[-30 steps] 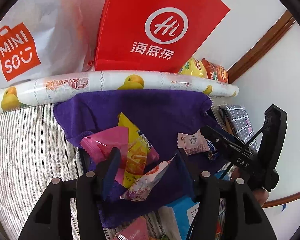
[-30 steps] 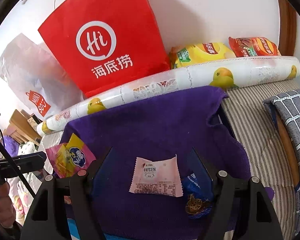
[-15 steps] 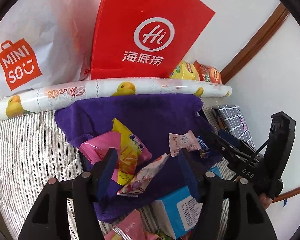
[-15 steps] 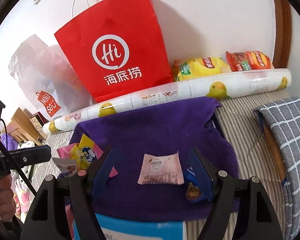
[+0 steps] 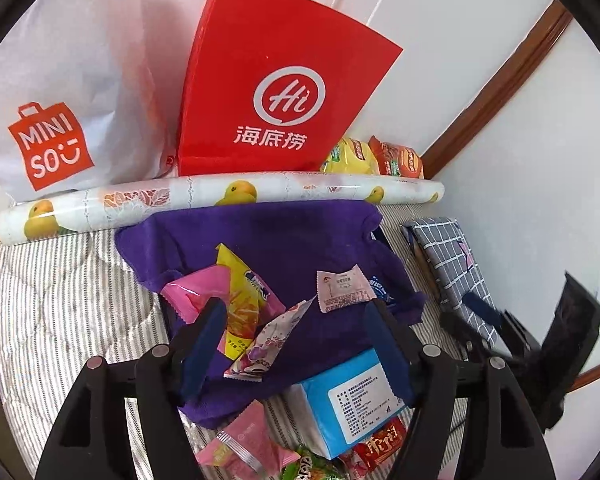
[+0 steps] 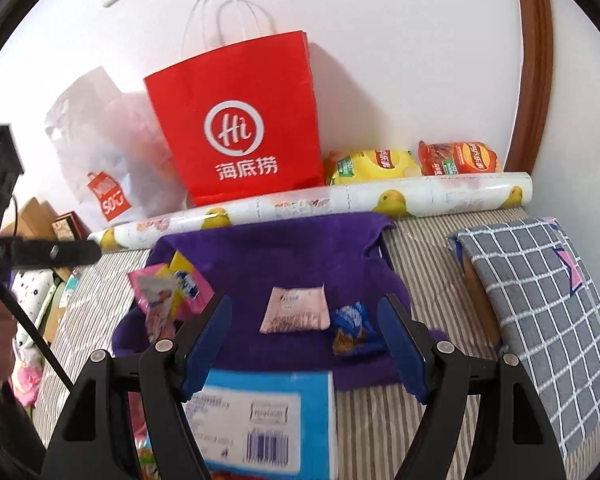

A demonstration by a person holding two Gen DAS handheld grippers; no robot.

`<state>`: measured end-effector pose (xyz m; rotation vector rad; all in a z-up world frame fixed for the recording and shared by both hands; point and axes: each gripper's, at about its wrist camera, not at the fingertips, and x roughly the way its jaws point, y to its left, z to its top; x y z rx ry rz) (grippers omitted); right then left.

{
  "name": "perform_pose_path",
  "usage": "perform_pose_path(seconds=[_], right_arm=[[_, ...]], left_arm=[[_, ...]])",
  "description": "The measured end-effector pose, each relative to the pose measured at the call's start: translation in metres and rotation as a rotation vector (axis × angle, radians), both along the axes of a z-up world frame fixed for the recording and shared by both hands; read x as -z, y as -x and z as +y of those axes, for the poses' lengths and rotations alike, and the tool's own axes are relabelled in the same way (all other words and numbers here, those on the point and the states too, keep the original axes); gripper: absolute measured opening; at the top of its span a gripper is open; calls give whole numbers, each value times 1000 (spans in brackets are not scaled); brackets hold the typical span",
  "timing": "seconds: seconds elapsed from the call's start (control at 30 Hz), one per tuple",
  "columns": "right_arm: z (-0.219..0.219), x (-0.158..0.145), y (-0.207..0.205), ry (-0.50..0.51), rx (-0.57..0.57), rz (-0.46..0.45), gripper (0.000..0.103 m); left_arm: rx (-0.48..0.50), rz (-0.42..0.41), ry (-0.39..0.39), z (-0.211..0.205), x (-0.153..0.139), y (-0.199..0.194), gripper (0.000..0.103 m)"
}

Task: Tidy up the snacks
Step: 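Move both tools back to the snack pile beside the blue tissue box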

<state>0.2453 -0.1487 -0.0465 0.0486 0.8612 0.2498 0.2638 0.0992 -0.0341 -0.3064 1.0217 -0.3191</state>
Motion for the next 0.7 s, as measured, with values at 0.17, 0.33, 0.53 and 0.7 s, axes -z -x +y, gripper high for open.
perform_pose_path(seconds=[0.17,0.33,0.53,0.7], right_arm=[[-9,6,28,-56,-3,34,75],[-20,15,54,-108,-4,87,75],[-15,33,86,-99,-59,156,75],[-3,47,104,-143,-121,197,75]], left_arm=[[3,-13,-23,-7,-7,5,70],[-13,-59,-68,-12,-22,20,70],[-62,-65,-88,-7,-18,52,70],[-89,-33,-121,-4,-7,74,70]])
